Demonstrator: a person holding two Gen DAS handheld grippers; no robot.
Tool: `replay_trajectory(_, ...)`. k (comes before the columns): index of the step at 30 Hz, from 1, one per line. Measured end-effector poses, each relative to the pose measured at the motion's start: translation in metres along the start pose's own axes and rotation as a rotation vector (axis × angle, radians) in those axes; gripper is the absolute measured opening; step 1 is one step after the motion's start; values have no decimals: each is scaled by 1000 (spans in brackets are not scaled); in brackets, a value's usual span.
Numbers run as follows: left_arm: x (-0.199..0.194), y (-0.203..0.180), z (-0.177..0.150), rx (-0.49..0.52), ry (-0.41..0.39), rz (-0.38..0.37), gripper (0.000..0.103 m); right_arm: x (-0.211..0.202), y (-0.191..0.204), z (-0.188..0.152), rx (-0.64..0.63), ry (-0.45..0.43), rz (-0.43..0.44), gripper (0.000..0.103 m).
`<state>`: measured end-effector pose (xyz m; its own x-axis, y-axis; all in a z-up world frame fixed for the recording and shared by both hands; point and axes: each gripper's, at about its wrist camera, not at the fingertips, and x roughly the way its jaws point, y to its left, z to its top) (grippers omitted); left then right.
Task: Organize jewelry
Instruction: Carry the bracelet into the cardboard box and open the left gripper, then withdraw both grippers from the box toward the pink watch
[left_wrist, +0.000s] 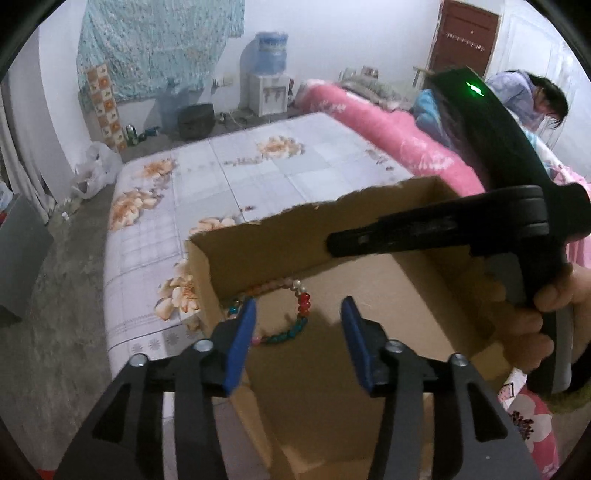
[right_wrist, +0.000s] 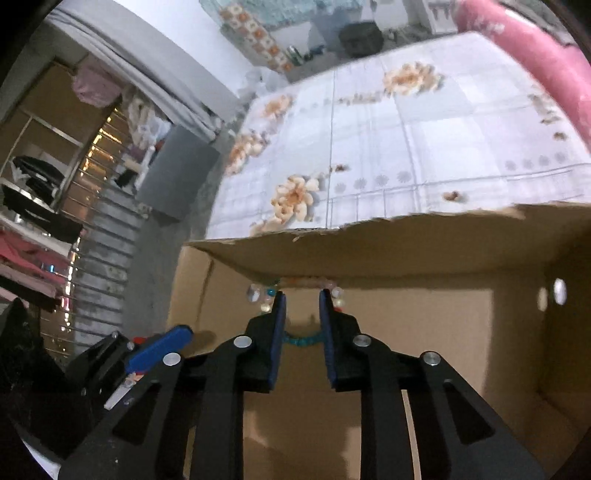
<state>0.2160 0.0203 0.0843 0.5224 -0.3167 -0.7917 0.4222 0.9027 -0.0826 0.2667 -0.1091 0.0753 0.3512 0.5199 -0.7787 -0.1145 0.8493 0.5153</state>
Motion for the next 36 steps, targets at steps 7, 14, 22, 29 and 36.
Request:
replay_trajectory(7,-78,-3,-35,-8,-139,-32,81,-105,20,-67,-115,-222,-59,46)
replay_trajectory(14,-114,-15,-98,4,-156,-99,94,-154,29,-163,-164,-343,-117,78)
replay_trajectory(22,-50,-33,-172,-27,38,-60,95,-134,5,-246,-82,-361,-363,90)
replay_trajectory(29,6,-52,-203,8,131,75,95,-107,6,-299,-148,-442,-596,95)
replay_trajectory(36,12,-55,-210,16,115,99,97,-96,9,-321,-162,-507,-614,95)
